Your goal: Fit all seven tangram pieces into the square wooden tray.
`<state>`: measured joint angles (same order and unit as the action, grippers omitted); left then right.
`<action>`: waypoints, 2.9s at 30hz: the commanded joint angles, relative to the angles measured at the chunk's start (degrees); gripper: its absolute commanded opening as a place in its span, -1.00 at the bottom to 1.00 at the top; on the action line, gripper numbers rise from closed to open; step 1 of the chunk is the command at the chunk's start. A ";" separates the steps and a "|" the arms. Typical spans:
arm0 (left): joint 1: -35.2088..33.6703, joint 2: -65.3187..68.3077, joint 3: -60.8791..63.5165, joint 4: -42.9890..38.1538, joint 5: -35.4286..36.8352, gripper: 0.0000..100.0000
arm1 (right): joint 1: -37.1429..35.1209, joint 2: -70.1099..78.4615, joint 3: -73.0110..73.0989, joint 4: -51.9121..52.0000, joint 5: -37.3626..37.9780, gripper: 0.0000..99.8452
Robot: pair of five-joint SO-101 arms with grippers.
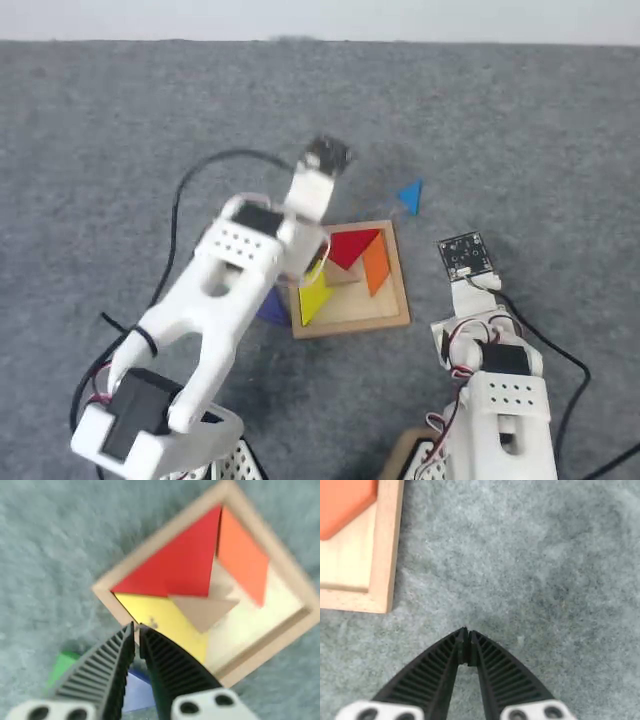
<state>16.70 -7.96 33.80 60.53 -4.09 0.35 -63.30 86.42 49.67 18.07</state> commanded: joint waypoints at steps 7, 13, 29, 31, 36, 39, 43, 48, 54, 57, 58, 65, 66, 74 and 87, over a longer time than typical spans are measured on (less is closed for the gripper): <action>1.23 7.56 0.31 -7.30 -1.67 -0.98 | -1.89 -1.27 -0.26 -0.57 0.44 -0.98; 6.42 10.55 -1.63 -7.21 -1.23 -0.98 | -1.98 -1.27 -0.26 -0.57 0.53 -0.98; 8.09 11.16 -4.18 -7.38 -1.32 -0.98 | -1.98 -1.27 -0.26 -0.57 0.53 -0.98; 7.74 10.37 -4.44 -7.03 -1.23 -0.98 | -1.98 -1.27 -0.26 -0.57 0.53 -0.98; 11.96 3.78 -0.75 -3.25 -1.67 -0.98 | -1.89 -1.27 -0.26 -0.57 0.53 -0.98; 15.03 -2.99 5.05 -3.96 -1.58 -0.98 | -1.89 -1.27 -0.26 -0.57 0.53 -0.98; 15.30 -5.80 9.01 -4.48 -1.32 -0.98 | -1.89 -1.27 -0.26 -0.57 0.53 -0.98; 15.65 -0.09 9.10 -6.07 -1.49 -0.98 | -1.89 -1.27 -0.26 -0.57 0.53 -0.98; 15.30 12.04 1.36 -8.35 -1.67 -0.98 | -1.89 -1.27 -0.26 -0.57 0.53 -0.98; 15.12 16.70 -4.70 -5.71 -1.76 -0.98 | -1.98 -1.27 -0.26 -0.57 0.53 -0.98; 14.86 17.58 -6.20 -5.36 -1.76 -0.98 | -1.98 -1.27 -0.26 -0.57 0.53 -0.98; 13.10 19.25 -10.59 -5.27 -2.90 -0.98 | -1.98 -1.27 -0.26 -0.57 0.62 -0.98; 12.66 18.99 -10.68 -5.19 -3.08 -0.98 | -1.98 -1.27 -0.26 -0.57 0.62 -0.98; 14.68 6.07 -3.82 -0.70 -4.66 -0.97 | -1.98 -1.27 -0.26 -0.57 0.62 -0.98; -14.33 -16.35 3.30 8.97 -7.38 -0.83 | -1.80 -1.27 -0.26 -0.57 0.62 -0.98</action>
<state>13.63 -20.70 37.14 66.77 -7.69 -1.32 -63.38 86.42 49.67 18.07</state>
